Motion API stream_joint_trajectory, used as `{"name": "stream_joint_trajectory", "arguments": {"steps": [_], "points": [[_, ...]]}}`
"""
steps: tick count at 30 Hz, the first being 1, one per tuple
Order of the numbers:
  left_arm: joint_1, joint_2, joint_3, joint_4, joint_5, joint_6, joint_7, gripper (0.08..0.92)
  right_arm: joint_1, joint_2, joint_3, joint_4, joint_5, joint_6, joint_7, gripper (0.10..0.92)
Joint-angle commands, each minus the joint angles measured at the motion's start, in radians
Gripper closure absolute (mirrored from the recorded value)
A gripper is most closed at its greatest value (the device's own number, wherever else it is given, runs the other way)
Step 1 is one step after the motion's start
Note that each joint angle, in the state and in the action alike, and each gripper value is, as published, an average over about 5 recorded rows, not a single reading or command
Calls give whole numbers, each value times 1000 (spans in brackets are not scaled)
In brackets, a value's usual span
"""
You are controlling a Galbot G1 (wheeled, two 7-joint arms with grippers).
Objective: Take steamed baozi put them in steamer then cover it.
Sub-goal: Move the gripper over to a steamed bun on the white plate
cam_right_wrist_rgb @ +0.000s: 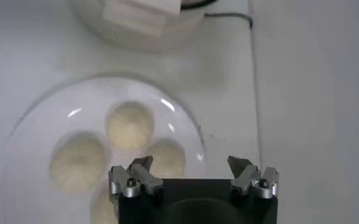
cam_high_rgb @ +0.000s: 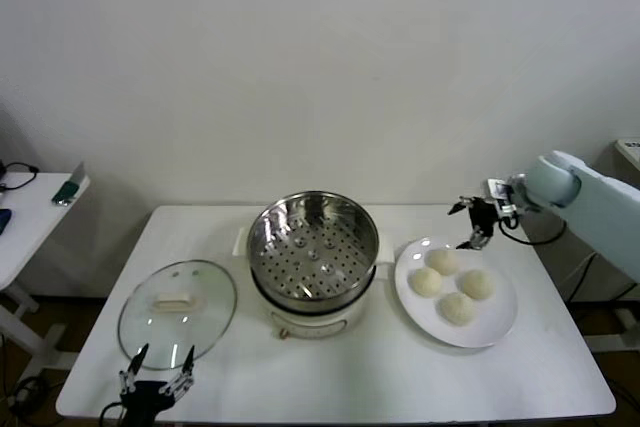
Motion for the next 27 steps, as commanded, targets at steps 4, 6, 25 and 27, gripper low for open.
{"name": "stream_joint_trajectory", "arguments": {"steps": [4,6,25,27], "points": [[10,-8,1,-5,6,1,2,177,-29,174,-116,-194,-14,-64,-45,203],[12,-10,-1,-5,5,0,2,177,-57,191,-98,-198,-13,-68,-35,203],[12,-16,3,3,10,-2,-1,177,-160,289,38,-361,-68,-71,12,203],[12,-16,5,4,12,-2,-1,177,-162,289,38,-364,-68,-71,13,203]]}}
